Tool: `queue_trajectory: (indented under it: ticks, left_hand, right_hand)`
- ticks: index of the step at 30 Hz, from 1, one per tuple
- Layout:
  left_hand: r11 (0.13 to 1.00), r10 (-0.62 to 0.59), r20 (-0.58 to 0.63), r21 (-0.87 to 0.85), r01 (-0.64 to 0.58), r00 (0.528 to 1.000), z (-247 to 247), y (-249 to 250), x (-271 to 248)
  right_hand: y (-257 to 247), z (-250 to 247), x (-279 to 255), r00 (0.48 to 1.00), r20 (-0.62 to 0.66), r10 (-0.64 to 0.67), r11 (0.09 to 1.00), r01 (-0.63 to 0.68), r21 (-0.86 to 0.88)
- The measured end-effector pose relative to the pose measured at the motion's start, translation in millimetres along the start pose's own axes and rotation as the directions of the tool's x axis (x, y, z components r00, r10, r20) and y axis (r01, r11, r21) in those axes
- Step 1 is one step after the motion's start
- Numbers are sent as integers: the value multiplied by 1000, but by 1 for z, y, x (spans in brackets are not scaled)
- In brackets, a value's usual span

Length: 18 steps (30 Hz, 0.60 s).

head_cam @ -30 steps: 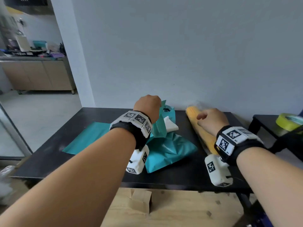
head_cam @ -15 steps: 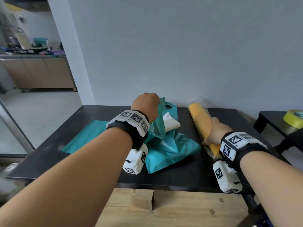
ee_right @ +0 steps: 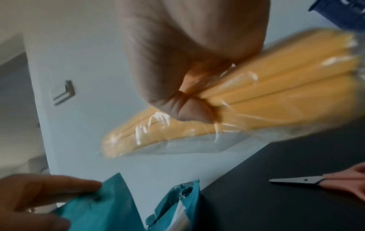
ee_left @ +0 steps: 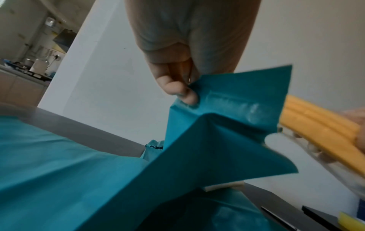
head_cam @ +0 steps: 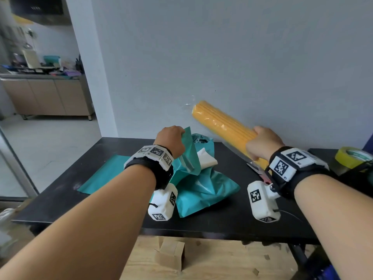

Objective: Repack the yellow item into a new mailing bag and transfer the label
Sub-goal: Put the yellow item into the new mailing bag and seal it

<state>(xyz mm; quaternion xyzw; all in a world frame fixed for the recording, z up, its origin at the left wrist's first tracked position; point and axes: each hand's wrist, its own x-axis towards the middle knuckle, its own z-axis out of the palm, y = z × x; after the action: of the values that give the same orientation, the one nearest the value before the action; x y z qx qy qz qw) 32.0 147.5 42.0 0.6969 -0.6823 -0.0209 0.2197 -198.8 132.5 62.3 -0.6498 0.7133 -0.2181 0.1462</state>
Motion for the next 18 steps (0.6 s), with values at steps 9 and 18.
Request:
queue_trajectory:
  ticks: [9,18]
  left_hand:
    - [990,-95,-51,-108,89,994,-3,-2,-7]
    - [979,-158,-71,-143,147,985,-7,-8,-7]
  right_hand:
    - [1,3,-12,996,62,-69,997,72,-34]
    - [24,0,-4,994,57,-94,975,103,-198]
